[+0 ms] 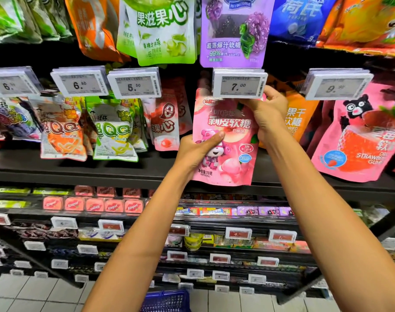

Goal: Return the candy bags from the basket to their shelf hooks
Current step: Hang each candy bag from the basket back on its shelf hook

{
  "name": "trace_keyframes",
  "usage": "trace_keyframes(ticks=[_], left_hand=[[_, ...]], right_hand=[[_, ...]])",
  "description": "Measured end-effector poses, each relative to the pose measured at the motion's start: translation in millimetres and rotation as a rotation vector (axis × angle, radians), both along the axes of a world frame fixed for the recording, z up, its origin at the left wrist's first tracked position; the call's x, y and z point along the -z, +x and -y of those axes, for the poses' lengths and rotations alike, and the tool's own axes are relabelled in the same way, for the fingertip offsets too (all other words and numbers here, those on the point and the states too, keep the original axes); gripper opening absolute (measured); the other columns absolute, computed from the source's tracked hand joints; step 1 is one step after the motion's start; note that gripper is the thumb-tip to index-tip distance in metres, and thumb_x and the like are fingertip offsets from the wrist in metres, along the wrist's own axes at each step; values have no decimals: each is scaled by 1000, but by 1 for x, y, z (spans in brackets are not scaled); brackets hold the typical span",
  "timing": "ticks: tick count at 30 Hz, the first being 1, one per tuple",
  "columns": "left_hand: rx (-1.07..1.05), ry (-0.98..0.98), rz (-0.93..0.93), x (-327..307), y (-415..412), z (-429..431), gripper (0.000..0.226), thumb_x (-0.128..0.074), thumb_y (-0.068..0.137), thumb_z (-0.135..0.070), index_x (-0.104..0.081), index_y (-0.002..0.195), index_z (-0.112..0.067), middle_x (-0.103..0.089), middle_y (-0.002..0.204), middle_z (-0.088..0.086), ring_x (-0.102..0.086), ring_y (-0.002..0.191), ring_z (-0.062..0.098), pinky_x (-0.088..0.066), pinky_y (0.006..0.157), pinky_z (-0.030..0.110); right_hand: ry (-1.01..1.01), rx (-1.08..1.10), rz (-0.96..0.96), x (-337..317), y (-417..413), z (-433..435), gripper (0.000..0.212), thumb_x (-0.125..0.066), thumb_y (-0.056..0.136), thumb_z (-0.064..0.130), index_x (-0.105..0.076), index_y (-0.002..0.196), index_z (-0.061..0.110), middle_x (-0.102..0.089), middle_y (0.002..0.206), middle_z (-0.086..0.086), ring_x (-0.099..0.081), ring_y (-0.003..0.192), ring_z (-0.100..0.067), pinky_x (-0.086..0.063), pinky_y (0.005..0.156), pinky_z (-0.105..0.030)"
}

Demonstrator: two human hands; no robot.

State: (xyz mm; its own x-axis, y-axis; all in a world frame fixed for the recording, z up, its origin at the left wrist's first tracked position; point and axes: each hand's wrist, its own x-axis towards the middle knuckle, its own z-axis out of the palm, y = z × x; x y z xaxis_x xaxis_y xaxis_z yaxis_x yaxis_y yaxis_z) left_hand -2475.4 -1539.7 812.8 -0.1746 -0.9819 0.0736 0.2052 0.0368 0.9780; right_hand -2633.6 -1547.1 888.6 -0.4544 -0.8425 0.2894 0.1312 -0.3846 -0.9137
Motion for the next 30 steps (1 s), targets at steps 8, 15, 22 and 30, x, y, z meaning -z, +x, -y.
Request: trace_keyframes(ticks=[8, 15, 22, 30], left_hand=[[-235, -178, 386, 22, -1, 14, 48, -81, 78, -14, -58, 118, -5, -69, 113, 10, -67, 101, 22, -54, 88, 34], [-320, -182, 500, 33, -10, 27, 43, -80, 78, -11, -57, 114, -4, -70, 107, 13, -65, 93, 23, -54, 85, 36], [-329, -144, 487, 49, -2, 17, 49, -78, 80, -9, -55, 123, -1, -66, 120, 13, -62, 107, 20, -44, 86, 15], [-282, -129, 279, 57, 43, -36, 40, -69, 86, 1, -55, 124, 4, -62, 124, 18, -60, 115, 23, -46, 105, 29]], right_hand=[[42, 202, -91, 10, 2, 30, 42, -82, 64, -7, -66, 102, 1, -71, 105, -21, -66, 92, -27, -55, 83, -45], [-6, 287, -79, 26, 8, 39, 47, -73, 69, -9, -51, 103, 15, -66, 95, -8, -65, 81, -14, -51, 63, -16], [32, 272, -1, 74, 5, 19, 52, -84, 72, 9, -51, 112, 8, -63, 107, -14, -62, 92, -16, -53, 83, -22], [33, 481, -87, 115, 44, -36, 34, -75, 77, 1, -60, 107, 5, -58, 116, -19, -59, 100, -21, -51, 79, -17]])
